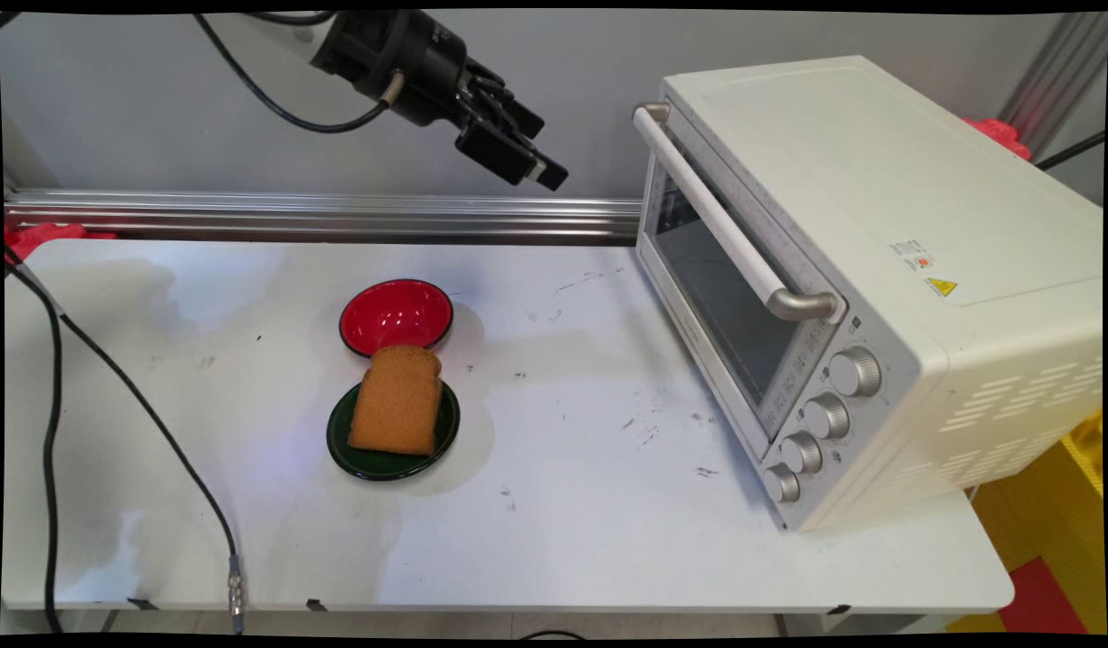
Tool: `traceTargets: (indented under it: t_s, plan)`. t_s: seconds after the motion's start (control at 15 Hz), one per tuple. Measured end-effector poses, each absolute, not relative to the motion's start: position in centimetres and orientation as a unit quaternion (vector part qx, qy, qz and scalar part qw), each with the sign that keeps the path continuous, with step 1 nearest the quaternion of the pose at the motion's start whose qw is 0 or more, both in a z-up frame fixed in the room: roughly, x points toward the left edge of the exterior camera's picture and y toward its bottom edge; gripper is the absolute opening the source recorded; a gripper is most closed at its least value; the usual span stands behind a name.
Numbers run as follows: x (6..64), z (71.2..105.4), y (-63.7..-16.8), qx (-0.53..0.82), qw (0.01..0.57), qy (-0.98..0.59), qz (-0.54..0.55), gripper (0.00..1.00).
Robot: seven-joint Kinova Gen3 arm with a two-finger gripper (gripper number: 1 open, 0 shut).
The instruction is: Open the oven
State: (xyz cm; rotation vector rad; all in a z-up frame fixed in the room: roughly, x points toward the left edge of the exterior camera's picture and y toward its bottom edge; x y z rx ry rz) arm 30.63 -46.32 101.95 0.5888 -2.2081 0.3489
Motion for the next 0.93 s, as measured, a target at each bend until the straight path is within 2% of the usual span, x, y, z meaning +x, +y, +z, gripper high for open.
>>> traceTargets:
  t_s: [0.27,0.33,0.93]
  plan:
    - [29.7,102.3,-46.9,0.237,0.395,-0.877,0.136,1.00]
    - [29.4,102.4,-47.1,0.237,0.393,-0.878,0.135,0.00]
    - [28.2,102.4,-47.9,0.239,0.377,-0.886,0.127,0.00]
